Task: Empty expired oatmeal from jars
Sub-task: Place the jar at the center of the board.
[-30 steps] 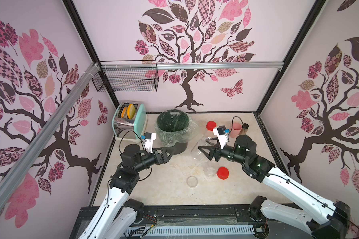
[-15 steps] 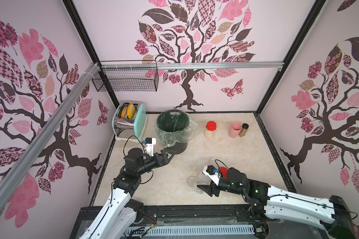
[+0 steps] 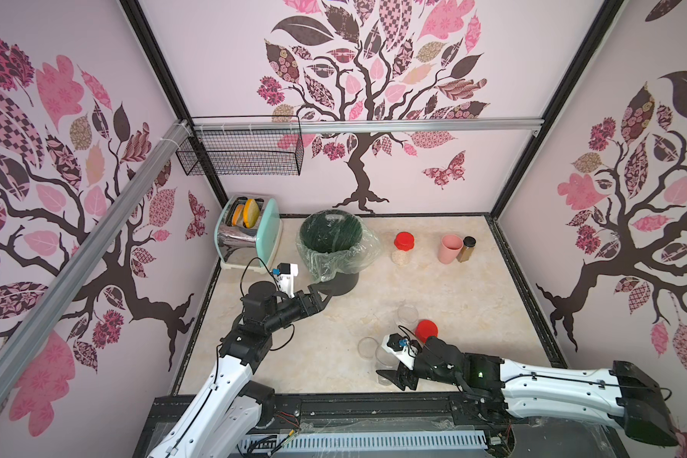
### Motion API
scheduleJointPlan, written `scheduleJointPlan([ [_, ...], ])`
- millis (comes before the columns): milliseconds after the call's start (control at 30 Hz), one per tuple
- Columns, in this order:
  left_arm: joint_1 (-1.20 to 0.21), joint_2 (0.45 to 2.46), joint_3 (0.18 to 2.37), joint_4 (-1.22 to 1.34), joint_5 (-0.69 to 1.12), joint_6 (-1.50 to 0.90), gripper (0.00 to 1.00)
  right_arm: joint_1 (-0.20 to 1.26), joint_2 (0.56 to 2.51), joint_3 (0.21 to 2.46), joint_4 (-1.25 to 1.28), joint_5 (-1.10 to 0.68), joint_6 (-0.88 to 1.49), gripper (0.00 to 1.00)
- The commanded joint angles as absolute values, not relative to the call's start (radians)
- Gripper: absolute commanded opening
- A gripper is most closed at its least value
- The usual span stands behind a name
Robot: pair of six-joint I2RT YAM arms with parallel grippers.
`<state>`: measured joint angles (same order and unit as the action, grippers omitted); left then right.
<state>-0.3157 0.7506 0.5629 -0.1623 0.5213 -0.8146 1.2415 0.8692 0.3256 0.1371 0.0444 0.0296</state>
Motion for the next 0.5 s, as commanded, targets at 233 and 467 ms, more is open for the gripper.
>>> scheduleJointPlan([
  [233, -0.312, 0.743, 0.594, -0.162, 0.489, -0.782, 0.98, 1.246, 0.965, 0.319, 0.295, 0.037, 0.022, 0.40],
  [467, -0.313, 0.736, 0.597, -0.163, 0.487, -0.777, 0.98, 1.246, 1.010, 0.313, 0.342, 0.021, 0.017, 0.44],
])
